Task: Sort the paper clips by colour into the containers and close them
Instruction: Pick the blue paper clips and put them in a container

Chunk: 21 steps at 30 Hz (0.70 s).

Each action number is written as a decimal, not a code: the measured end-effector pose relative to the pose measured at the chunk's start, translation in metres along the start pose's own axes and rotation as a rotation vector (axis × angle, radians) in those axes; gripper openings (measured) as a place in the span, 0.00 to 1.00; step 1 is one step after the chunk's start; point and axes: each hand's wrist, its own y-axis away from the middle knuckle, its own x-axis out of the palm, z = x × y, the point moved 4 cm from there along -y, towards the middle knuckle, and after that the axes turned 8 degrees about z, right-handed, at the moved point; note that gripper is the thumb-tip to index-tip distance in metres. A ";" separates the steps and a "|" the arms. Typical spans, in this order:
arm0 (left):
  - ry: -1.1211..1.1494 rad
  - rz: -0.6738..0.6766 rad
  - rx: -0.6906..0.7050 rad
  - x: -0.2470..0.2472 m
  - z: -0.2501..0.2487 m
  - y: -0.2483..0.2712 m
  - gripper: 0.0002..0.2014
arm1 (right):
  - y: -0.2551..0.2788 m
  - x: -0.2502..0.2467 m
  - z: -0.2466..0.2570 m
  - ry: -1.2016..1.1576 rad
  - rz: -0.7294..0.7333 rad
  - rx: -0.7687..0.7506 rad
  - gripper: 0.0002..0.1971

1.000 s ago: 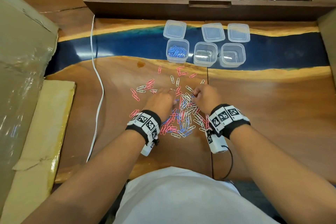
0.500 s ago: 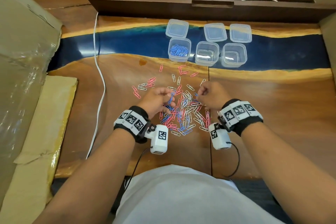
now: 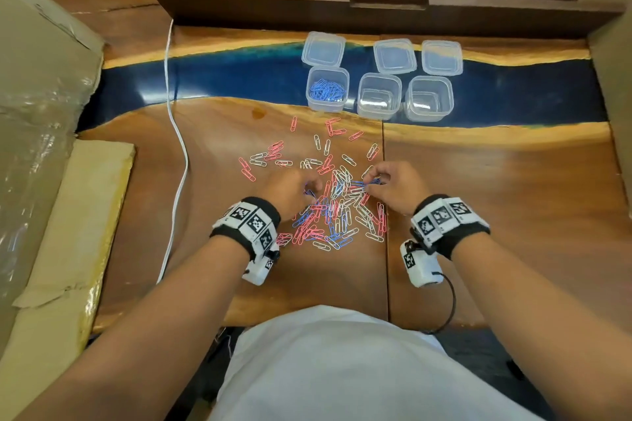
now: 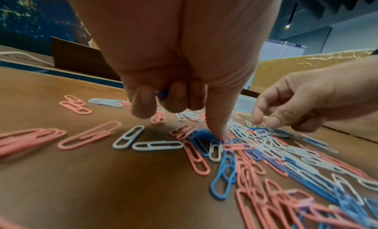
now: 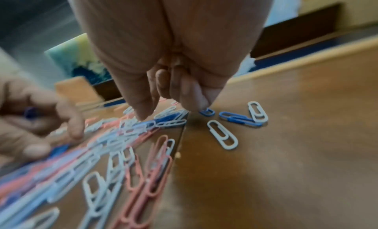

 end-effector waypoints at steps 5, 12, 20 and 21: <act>-0.204 0.029 0.004 0.003 0.004 -0.004 0.04 | -0.015 0.004 0.018 0.393 0.054 -0.090 0.01; -0.263 0.058 0.000 0.001 0.002 -0.006 0.08 | -0.018 0.005 0.026 0.487 0.177 -0.097 0.05; 0.049 -0.017 -0.001 -0.006 0.011 0.009 0.09 | 0.008 -0.004 0.004 -0.119 0.148 0.006 0.12; 0.137 -0.036 0.002 -0.008 0.012 0.012 0.09 | 0.010 -0.003 -0.001 -0.261 0.158 0.050 0.14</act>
